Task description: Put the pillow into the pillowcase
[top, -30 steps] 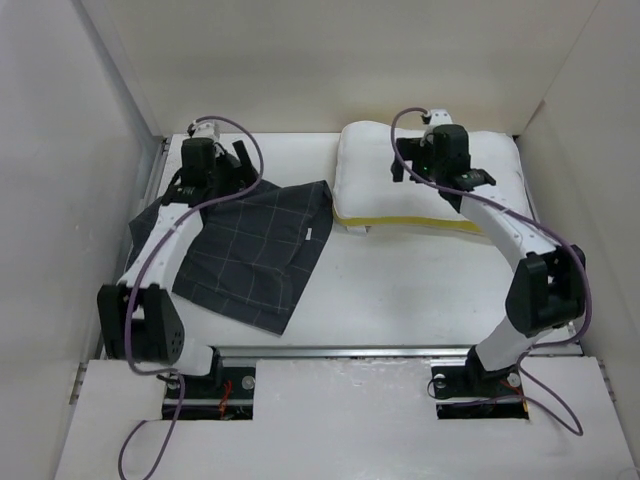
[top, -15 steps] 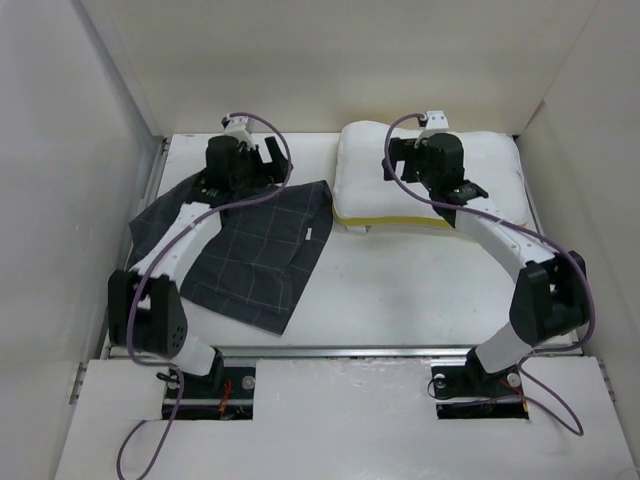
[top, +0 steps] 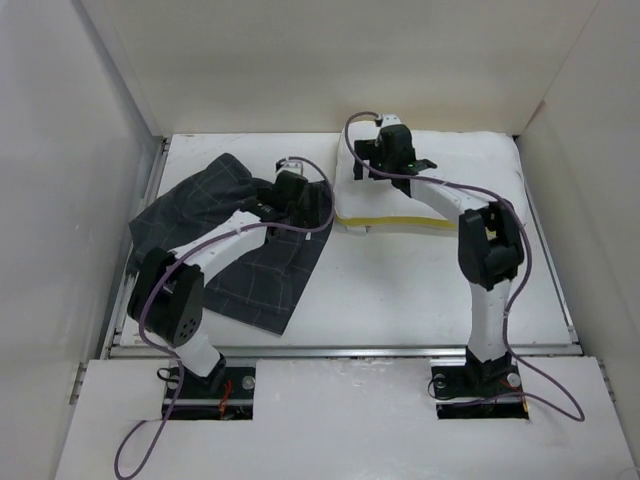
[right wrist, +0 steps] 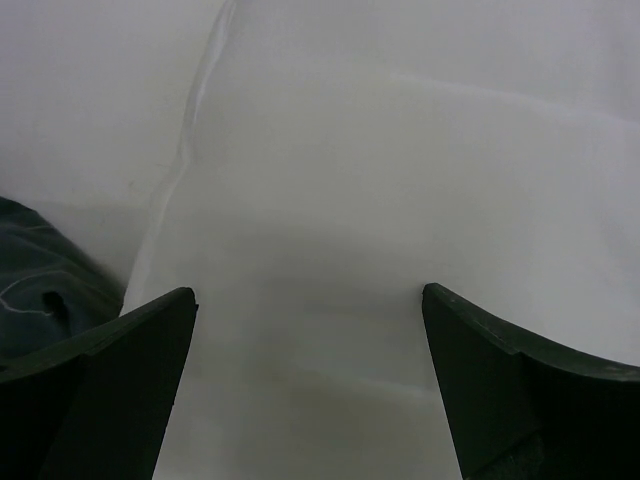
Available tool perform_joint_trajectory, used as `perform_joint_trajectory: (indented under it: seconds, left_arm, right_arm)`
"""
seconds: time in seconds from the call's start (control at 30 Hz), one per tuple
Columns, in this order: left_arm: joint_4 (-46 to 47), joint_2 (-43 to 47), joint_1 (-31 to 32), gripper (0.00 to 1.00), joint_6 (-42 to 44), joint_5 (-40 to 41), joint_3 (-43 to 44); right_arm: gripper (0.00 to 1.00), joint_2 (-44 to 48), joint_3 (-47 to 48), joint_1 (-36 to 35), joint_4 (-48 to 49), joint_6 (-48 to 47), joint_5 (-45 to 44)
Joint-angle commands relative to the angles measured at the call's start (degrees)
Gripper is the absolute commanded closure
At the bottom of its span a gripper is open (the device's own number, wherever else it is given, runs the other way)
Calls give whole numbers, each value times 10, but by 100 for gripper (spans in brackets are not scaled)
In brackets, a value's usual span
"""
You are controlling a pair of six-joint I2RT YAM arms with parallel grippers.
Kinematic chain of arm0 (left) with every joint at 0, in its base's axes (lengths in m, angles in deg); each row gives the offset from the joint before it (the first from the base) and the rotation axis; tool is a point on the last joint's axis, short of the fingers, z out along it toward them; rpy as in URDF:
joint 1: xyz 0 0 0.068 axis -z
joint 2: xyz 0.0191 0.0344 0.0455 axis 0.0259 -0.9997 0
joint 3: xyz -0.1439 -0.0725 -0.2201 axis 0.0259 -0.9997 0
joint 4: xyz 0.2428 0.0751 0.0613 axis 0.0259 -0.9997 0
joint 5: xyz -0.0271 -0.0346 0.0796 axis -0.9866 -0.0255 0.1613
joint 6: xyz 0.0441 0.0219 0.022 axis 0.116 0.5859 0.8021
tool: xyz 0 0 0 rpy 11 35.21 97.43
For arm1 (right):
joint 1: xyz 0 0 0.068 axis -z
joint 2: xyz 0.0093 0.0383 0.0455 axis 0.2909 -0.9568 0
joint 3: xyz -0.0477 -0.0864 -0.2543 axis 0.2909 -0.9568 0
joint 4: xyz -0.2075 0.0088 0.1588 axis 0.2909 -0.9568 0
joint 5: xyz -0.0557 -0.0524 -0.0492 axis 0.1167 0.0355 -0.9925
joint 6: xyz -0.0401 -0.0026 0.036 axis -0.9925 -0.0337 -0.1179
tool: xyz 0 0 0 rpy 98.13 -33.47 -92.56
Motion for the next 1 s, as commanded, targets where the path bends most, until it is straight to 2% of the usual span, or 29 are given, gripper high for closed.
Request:
perform_joint_trajectory:
  seconds: [0.0, 0.13, 0.27, 0.3, 0.33, 0.37, 0.4, 0.43, 0.47, 0.53, 0.6, 0.63, 0.87, 0.93, 0.97]
  left_arm:
    - [-93, -16, 11, 0, -45, 79, -14]
    - [-100, -42, 11, 0, -56, 89, -39]
    - [-105, -85, 11, 0, -63, 94, -32]
    - [-105, -93, 11, 0, -63, 94, -32]
    - [-105, -100, 11, 7, -63, 100, -25]
    - [-105, -114, 11, 14, -63, 100, -25]
    - [-105, -119, 6, 22, -63, 100, -19]
    - [-105, -119, 6, 32, -63, 100, -12]
    - [-105, -125, 6, 48, -63, 100, -12]
    - [-111, -125, 6, 63, -63, 111, -6]
    - [-116, -118, 6, 84, -63, 124, 0]
    - [-123, -111, 6, 100, -63, 129, 6]
    - [-129, -29, 6, 100, -51, 112, 11]
    - [-129, -16, 6, 74, -45, 101, 11]
    - [-129, -10, 6, 70, -45, 101, 11]
  right_arm:
    - [0, -50, 67, -16, -40, 4, -11]
    - [0, -103, 92, -22, -74, 22, -26]
    - [30, -110, 75, -22, -75, 22, -42]
    - [48, -101, 63, -22, -66, 22, -48]
    - [59, -93, 39, -22, -49, 22, -53]
    - [77, -73, 29, -22, -43, 22, -53]
    - [100, -61, 21, -16, -43, 22, -53]
    - [100, -47, 2, -9, -34, 22, -46]
    - [100, -15, -7, -9, -23, 22, -37]
    - [100, 26, -29, 8, -10, 17, -37]
    - [100, 90, -61, 18, -1, 17, -42]
    - [100, 113, -73, 25, 5, 7, -42]
    - [100, 285, -195, 45, 10, -24, -10]
    - [100, 325, -229, 45, 10, -17, -10]
    - [100, 338, -240, 45, 10, -6, -10]
